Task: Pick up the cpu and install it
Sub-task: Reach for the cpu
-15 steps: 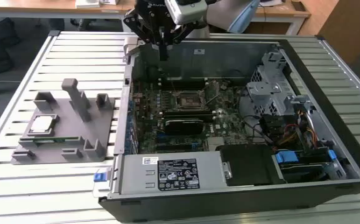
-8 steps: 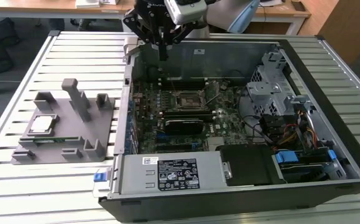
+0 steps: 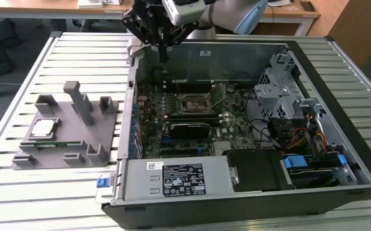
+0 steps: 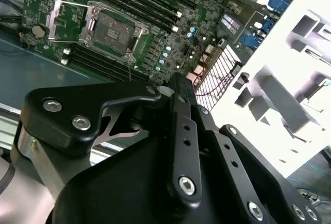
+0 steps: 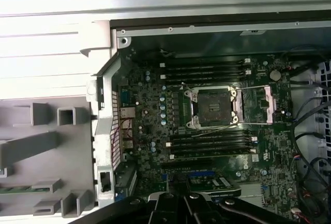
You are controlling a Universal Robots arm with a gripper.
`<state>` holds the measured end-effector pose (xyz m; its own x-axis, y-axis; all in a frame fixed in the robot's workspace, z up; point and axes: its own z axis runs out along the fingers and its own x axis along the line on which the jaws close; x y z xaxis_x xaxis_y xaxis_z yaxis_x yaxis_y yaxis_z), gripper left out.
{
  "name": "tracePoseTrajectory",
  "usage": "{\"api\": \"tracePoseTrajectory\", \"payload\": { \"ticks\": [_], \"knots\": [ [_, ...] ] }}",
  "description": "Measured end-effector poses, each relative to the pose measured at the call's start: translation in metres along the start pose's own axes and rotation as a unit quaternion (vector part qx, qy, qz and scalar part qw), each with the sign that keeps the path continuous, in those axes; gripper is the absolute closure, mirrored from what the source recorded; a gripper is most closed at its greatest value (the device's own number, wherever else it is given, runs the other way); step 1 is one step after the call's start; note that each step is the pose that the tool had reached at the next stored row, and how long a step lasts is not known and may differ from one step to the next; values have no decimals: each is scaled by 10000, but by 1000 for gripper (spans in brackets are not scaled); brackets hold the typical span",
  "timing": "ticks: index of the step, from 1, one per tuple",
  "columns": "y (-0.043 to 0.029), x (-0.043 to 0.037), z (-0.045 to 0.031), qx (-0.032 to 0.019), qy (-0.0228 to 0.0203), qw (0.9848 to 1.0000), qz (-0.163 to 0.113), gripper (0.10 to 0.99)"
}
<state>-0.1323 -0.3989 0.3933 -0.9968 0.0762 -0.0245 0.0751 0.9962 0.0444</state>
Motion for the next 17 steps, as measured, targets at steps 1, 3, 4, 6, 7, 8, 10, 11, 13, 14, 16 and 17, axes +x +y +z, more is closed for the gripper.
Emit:
{"api": "tracePoseTrajectory", "payload": {
  "ticks": [1, 3, 4, 6, 7, 8, 10, 11, 13, 14, 16, 17],
  "knots": [
    [-1, 8, 0, 0, 0, 10000, 0, 980],
    [-2, 23, 0, 0, 0, 10000, 0, 980],
    [-2, 29, -1, 1, 1, 10000, 0, 980],
    [-3, 41, -1, 0, 0, 10000, 0, 980],
    [-4, 47, -1, 0, 0, 10000, 0, 980],
    [-4, 54, -1, 0, 0, 10000, 0, 980],
    [-5, 64, -1, 0, 0, 10000, 0, 980],
    [-5, 68, -1, 0, 0, 10000, 0, 980],
    [-7, 83, -1, 1, 1, 10000, 0, 980],
    [-7, 93, -1, 1, 1, 10000, 0, 980],
    [-9, 116, -2, 0, 0, 10000, 0, 980],
    [-10, 130, -2, 0, 0, 10000, 0, 980]
  ]
}}
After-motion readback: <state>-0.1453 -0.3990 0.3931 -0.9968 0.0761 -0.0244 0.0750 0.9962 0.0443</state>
